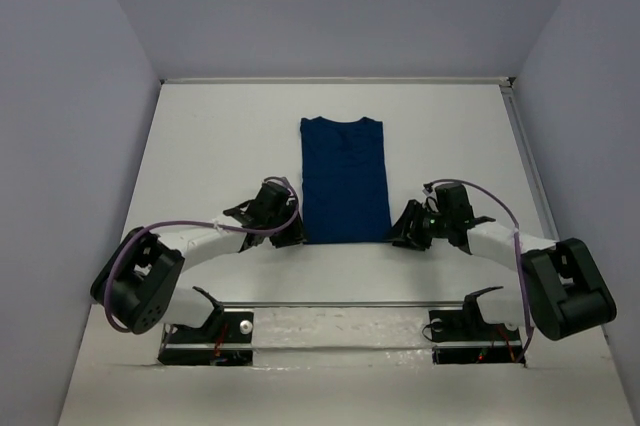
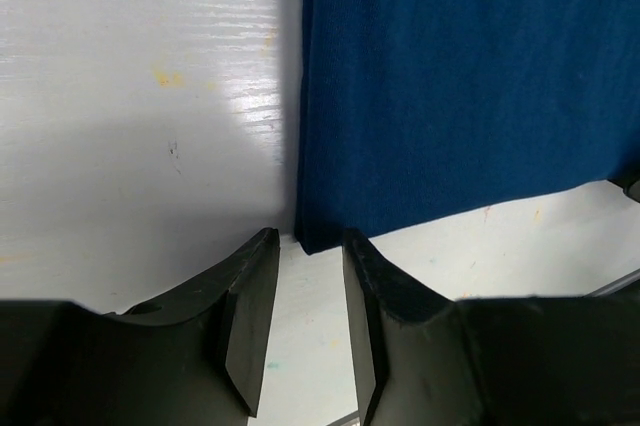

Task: Fold and stack the t-shirts
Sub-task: Grab one side of the 2/3 rectangular tshirt with both arms

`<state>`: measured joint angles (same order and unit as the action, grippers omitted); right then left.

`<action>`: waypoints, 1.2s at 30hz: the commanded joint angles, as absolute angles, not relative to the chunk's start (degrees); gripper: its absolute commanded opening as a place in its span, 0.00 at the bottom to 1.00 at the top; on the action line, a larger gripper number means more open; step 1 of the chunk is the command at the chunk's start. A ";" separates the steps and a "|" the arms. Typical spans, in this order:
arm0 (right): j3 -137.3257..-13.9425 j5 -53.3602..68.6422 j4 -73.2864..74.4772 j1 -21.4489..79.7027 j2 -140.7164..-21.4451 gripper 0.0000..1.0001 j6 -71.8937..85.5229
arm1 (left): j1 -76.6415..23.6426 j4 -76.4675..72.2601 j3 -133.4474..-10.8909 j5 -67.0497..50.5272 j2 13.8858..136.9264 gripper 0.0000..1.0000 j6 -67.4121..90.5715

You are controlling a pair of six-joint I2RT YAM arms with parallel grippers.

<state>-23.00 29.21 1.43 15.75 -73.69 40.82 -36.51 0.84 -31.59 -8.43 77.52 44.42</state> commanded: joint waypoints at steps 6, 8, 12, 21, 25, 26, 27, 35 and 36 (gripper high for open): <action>-21.45 28.04 -1.58 15.38 -75.14 0.42 40.87 | -36.21 0.35 -31.55 -7.38 79.89 0.28 44.03; -21.18 27.86 -2.02 15.38 -75.50 0.38 41.04 | -36.21 0.35 -31.55 -7.64 80.07 0.25 43.68; -21.09 27.42 -2.20 14.85 -75.67 0.35 41.04 | -36.21 0.35 -31.29 -7.82 80.59 0.21 43.33; -22.76 26.54 -2.29 14.85 -76.55 0.13 40.34 | -36.21 0.62 -31.90 -8.00 81.21 0.08 42.98; -23.55 26.28 -0.97 14.85 -75.59 0.07 38.59 | -36.21 1.75 -32.43 -8.35 81.21 0.00 41.93; -23.64 26.37 -0.27 14.85 -74.98 0.05 38.24 | -36.21 2.02 -32.52 -8.35 81.21 0.00 41.66; -23.73 26.72 -0.18 14.85 -74.71 0.00 37.97 | -36.21 2.54 -32.43 -8.44 80.95 0.00 41.49; -22.41 28.47 15.42 18.01 -62.25 0.00 39.11 | -38.75 11.32 -31.90 -10.90 73.49 0.00 40.16; -22.85 28.65 18.17 18.63 -57.01 0.00 39.63 | -40.06 15.43 -32.86 -10.81 69.65 0.00 40.51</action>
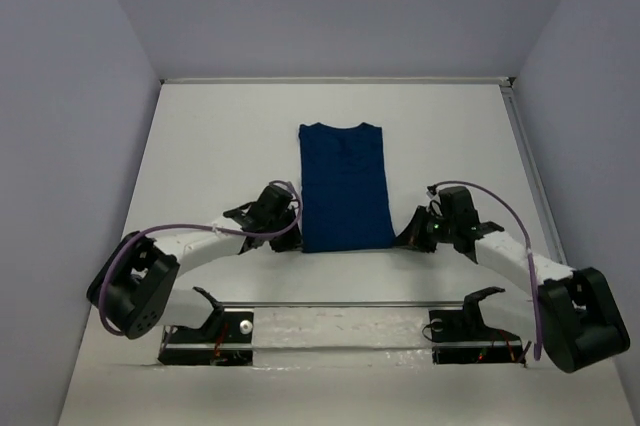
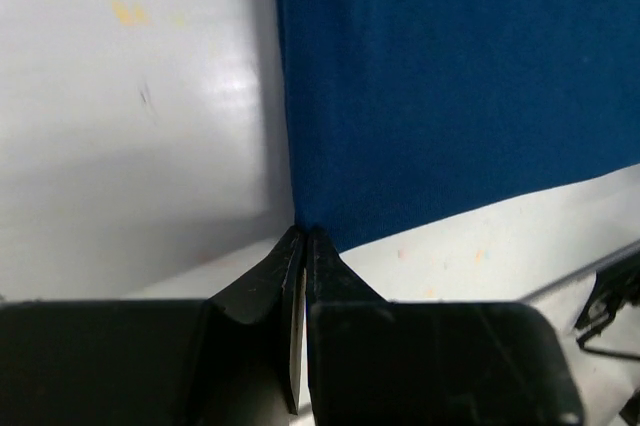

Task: Fold and stack the t-shirts
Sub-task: Grab one side of the 2/3 rectangular tshirt with both arms, then fold the long partially folded tshirt into a neat square

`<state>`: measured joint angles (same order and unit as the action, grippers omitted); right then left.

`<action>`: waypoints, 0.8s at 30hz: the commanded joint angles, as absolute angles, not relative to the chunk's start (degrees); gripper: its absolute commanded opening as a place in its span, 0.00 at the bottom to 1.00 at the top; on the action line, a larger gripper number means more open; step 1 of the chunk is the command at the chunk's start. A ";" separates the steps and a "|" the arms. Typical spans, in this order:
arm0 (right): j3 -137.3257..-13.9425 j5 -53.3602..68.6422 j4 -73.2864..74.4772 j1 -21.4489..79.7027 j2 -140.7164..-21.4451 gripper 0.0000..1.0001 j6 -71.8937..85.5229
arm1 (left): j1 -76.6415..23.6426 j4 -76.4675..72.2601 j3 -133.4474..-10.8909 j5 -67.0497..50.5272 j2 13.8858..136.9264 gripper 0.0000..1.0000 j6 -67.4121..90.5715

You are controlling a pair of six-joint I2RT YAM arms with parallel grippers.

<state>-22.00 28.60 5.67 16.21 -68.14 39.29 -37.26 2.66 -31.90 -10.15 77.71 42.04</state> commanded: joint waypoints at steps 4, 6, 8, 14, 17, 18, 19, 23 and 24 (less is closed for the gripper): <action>-30.47 27.43 32.32 19.16 -47.14 0.00 40.17 | -40.08 25.54 -39.17 -10.46 60.68 0.00 42.88; -38.01 22.95 37.96 19.16 -48.24 0.00 38.07 | -40.08 30.20 -45.75 -8.10 59.33 0.00 43.15; -43.04 19.78 39.20 19.16 -51.75 0.00 36.22 | -39.38 31.98 -50.08 -5.54 60.46 0.00 42.63; -56.76 15.37 31.40 16.36 -69.03 0.00 29.89 | -32.27 26.56 -62.92 -4.22 71.26 0.00 37.45; -62.12 16.53 27.25 13.63 -75.59 0.00 28.22 | -27.87 22.95 -66.96 -4.39 77.94 0.00 35.07; -63.62 16.61 26.64 13.62 -79.85 0.00 27.69 | -25.86 21.37 -67.84 -4.83 80.74 0.00 34.81; -64.94 16.61 26.11 12.67 -81.81 0.00 27.08 | -25.06 20.66 -69.77 -5.27 81.99 0.00 34.37; -72.14 17.31 22.68 10.64 -90.86 0.00 26.37 | -22.68 19.25 -75.84 -4.84 89.81 0.00 30.94; -73.64 17.58 22.50 10.63 -92.71 0.00 26.19 | -22.68 19.25 -77.15 -4.31 93.30 0.00 30.42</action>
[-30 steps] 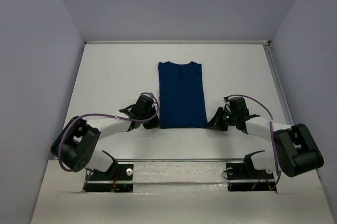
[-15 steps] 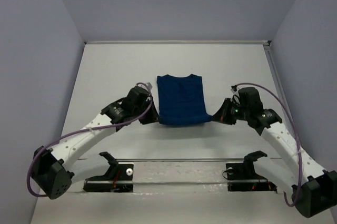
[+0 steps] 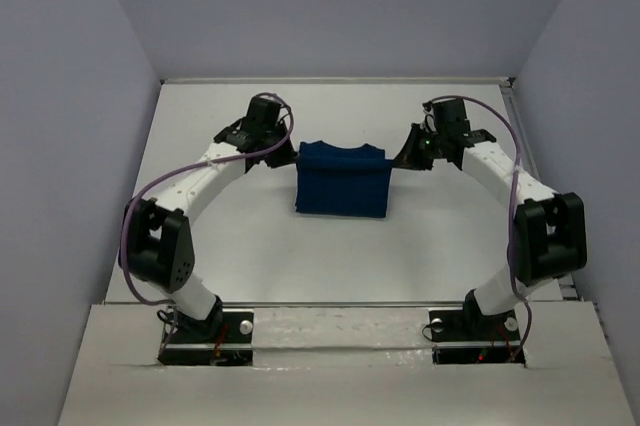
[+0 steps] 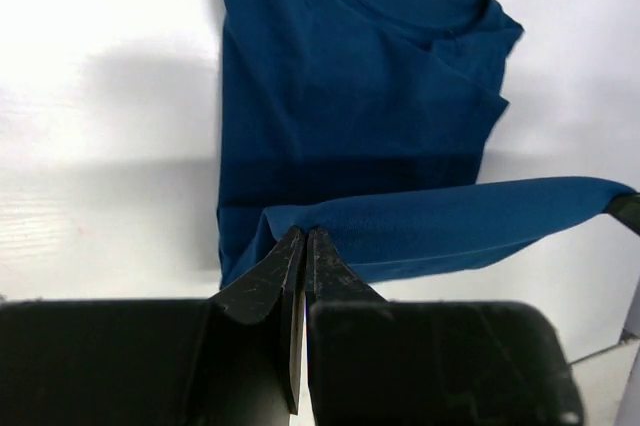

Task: Fold and stack the t-shirts
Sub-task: Fold the long partially folded tshirt into a neat square, then smooth out wrinkles on the folded tshirt

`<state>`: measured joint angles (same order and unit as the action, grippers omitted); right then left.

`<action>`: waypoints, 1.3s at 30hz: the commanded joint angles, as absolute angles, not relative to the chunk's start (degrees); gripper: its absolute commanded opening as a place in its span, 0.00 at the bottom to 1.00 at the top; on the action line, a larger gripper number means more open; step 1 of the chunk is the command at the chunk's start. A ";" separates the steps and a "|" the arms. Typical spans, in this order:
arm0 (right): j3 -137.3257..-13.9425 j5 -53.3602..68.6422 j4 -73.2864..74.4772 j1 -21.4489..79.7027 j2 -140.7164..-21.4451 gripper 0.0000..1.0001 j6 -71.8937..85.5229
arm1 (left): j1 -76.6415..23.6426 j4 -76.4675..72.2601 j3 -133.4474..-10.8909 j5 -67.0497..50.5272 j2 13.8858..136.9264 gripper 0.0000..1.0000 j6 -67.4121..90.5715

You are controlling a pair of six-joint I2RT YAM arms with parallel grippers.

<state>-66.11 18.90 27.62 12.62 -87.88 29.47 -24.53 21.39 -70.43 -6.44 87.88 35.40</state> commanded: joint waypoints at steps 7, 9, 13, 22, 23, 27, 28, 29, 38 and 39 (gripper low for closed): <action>-86.20 17.40 22.50 8.80 -106.60 0.00 25.40 | -19.51 18.19 -90.15 -4.40 106.85 0.00 29.27; -89.11 16.88 23.02 8.79 -111.06 0.00 25.14 | -18.37 18.46 -92.63 -4.13 109.67 0.00 29.09; -96.05 15.82 24.69 8.26 -117.67 0.00 24.87 | -17.84 18.10 -98.60 -5.27 117.75 0.00 28.92; -100.20 14.50 27.16 8.26 -122.26 0.00 25.22 | -17.84 20.04 -106.00 -6.59 126.47 0.00 27.69; -100.20 13.89 26.98 8.26 -122.60 0.00 25.22 | -17.84 20.13 -106.08 -5.72 126.56 0.00 27.51; -105.98 15.20 30.14 8.26 -126.64 0.29 24.96 | -17.31 19.78 -106.43 -3.87 124.47 0.07 27.77; -108.78 15.64 30.93 8.26 -127.17 0.38 24.79 | -16.62 19.43 -106.61 -3.35 123.50 0.13 27.95; -109.59 15.99 31.46 8.26 -127.18 0.48 24.44 | -16.61 18.99 -106.79 -2.90 122.53 0.22 28.12; -94.34 21.61 24.02 10.01 -111.90 0.18 26.63 | -18.36 12.84 -95.22 -5.69 108.56 0.65 30.67; -88.30 23.27 22.95 10.80 -110.58 0.00 26.98 | -19.41 9.87 -92.23 -7.02 107.24 0.55 31.37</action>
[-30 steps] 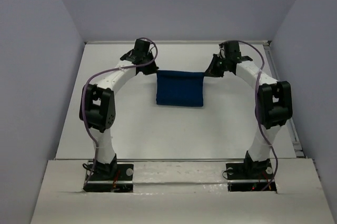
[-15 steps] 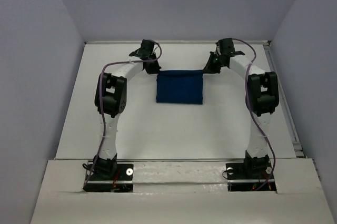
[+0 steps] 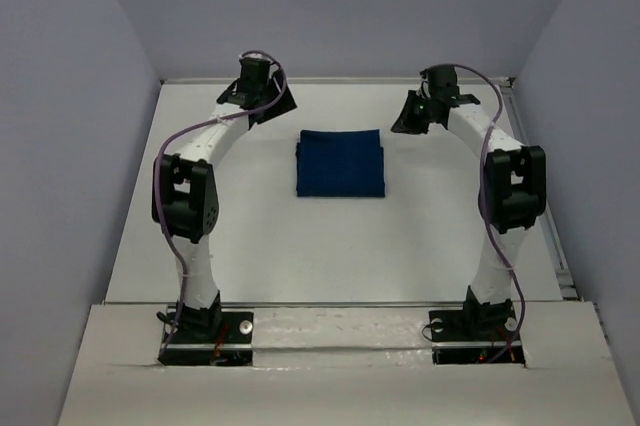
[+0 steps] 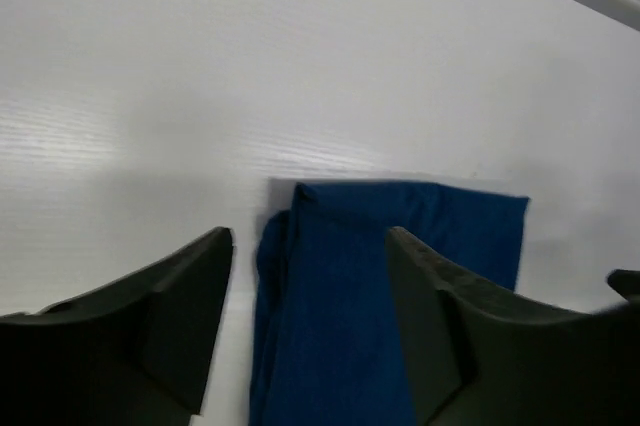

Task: Fold and stack the t-shirts
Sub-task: Smooth out wrinkles on the folded tshirt

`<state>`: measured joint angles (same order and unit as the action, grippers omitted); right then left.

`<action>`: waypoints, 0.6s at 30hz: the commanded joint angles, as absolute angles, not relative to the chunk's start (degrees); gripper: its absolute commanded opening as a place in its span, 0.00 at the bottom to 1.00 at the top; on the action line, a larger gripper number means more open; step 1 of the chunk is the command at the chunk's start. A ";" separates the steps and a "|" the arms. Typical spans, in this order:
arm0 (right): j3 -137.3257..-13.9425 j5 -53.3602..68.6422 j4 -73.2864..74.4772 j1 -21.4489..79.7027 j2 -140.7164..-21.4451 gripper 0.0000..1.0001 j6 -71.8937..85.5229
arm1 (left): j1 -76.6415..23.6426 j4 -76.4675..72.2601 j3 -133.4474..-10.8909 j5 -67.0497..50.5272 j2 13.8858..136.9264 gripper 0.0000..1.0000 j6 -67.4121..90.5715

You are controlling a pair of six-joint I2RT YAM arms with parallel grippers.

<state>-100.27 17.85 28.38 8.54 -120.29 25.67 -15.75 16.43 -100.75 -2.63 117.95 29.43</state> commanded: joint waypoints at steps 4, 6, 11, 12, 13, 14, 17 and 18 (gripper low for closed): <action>-77.99 27.85 18.56 14.06 -106.53 0.00 27.42 | -24.51 2.84 -75.02 -12.21 101.44 0.13 33.04; -74.55 28.74 16.80 14.06 -105.91 0.00 28.03 | -24.52 0.37 -70.86 -13.35 100.73 0.07 33.31; -67.51 26.99 13.28 14.06 -106.96 0.00 28.04 | -24.52 -1.23 -62.59 -11.08 100.98 0.00 31.73; -66.80 26.98 13.18 14.06 -106.96 0.00 28.04 | -24.52 -1.58 -61.62 -11.07 101.07 0.00 31.47; -65.58 26.29 12.84 14.06 -107.57 0.00 28.04 | -24.52 -1.84 -59.78 -10.99 101.42 0.00 31.46; -64.61 25.50 12.31 14.06 -107.40 0.00 28.39 | -24.52 -2.28 -58.55 -11.07 101.34 0.00 31.55; -61.36 24.00 10.73 14.06 -106.96 0.00 29.35 | -24.52 -4.13 -54.25 -10.20 101.42 0.00 31.82; -60.74 22.51 10.64 14.06 -106.61 0.00 29.53 | -24.52 -4.04 -53.79 -9.93 101.69 0.00 31.82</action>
